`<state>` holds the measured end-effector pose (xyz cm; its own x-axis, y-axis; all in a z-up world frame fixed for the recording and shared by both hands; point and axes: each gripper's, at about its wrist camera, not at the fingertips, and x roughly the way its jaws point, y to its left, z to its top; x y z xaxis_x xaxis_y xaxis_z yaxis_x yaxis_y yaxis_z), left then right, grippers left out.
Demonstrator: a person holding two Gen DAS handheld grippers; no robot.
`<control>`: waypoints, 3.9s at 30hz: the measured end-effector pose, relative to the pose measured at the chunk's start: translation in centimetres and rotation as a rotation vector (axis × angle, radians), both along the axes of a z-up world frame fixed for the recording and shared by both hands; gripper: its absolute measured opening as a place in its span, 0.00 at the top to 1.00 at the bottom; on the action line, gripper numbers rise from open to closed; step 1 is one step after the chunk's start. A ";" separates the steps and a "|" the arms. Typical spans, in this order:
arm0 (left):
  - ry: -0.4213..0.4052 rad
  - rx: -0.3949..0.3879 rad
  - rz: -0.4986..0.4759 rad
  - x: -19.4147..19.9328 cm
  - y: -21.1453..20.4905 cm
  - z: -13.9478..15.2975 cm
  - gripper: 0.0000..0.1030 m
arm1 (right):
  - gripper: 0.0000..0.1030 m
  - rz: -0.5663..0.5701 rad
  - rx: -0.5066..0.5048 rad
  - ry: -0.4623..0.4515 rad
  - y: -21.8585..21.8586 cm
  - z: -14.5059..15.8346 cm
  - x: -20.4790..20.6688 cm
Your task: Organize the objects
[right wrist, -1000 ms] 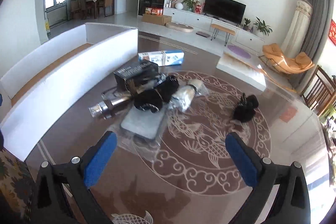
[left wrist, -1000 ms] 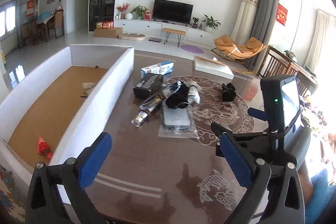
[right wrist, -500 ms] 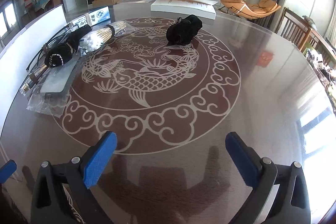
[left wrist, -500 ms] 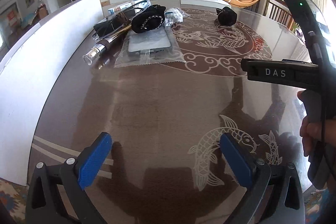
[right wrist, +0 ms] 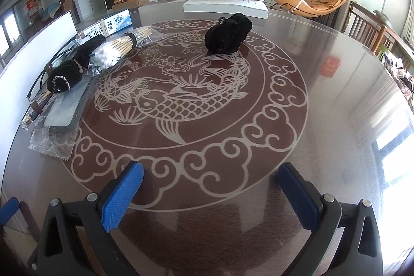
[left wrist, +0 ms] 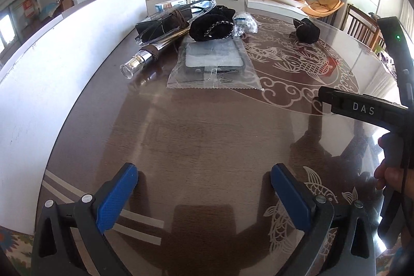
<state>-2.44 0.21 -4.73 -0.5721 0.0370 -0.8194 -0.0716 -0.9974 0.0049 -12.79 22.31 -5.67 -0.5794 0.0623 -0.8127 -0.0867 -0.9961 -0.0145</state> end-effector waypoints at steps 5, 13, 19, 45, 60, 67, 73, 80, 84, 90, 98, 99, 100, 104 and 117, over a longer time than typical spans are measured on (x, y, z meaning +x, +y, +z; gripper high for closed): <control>0.005 0.000 0.001 -1.2 -0.3 -0.1 0.00 | 0.00 0.000 -0.001 -0.001 -0.1 -0.1 0.0; 0.008 0.001 0.001 -1.6 -0.3 -0.1 0.00 | 0.00 -0.001 -0.001 -0.001 0.0 0.0 0.0; 0.003 -0.001 0.017 -2.0 0.0 -0.1 0.00 | 0.00 -0.001 -0.001 -0.001 -0.1 0.0 0.0; 0.013 0.001 0.022 -2.0 0.0 -0.1 0.00 | 0.00 -0.001 -0.001 -0.001 -0.1 -0.1 0.0; 0.014 0.001 0.022 -2.0 0.0 -0.1 0.00 | 0.00 -0.001 -0.001 -0.001 -0.1 -0.1 0.0; 0.015 0.001 0.021 -2.0 0.0 -0.1 0.00 | 0.00 -0.001 -0.001 -0.001 -0.1 -0.1 0.0; 0.016 0.001 0.020 -2.1 -0.1 -0.1 0.00 | 0.00 -0.001 -0.001 0.000 0.0 -0.1 0.0; 0.016 0.002 0.019 -2.0 -0.1 -0.1 0.00 | 0.00 -0.001 -0.001 0.000 0.0 -0.1 0.0; 0.016 0.001 0.019 -2.0 -0.1 -0.1 0.00 | 0.00 -0.001 -0.001 0.000 0.0 -0.1 0.0; 0.016 0.002 0.020 -2.1 -0.1 -0.1 0.00 | 0.00 -0.001 -0.001 0.000 0.0 0.0 0.0; 0.017 0.002 0.019 -2.1 -0.1 -0.1 0.00 | 0.00 -0.001 -0.001 0.000 0.0 -0.1 0.0; 0.017 0.002 0.020 -2.1 -0.1 -0.1 0.00 | 0.00 -0.001 -0.001 0.000 0.0 0.0 0.0; 0.017 0.002 0.020 -2.1 -0.1 -0.1 0.00 | 0.00 -0.001 -0.001 0.000 0.0 0.0 0.0; 0.017 0.002 0.020 -2.1 -0.1 -0.1 0.00 | 0.00 -0.001 -0.001 0.000 0.0 -0.1 0.0; 0.017 0.002 0.019 -2.1 -0.1 -0.1 0.00 | 0.00 -0.001 -0.001 0.000 0.0 0.0 0.0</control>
<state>-4.56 0.12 -4.83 -0.5869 0.0272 -0.8092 -0.0522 -0.9986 0.0042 -12.78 22.27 -5.72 -0.5790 0.0621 -0.8130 -0.0879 -0.9960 -0.0134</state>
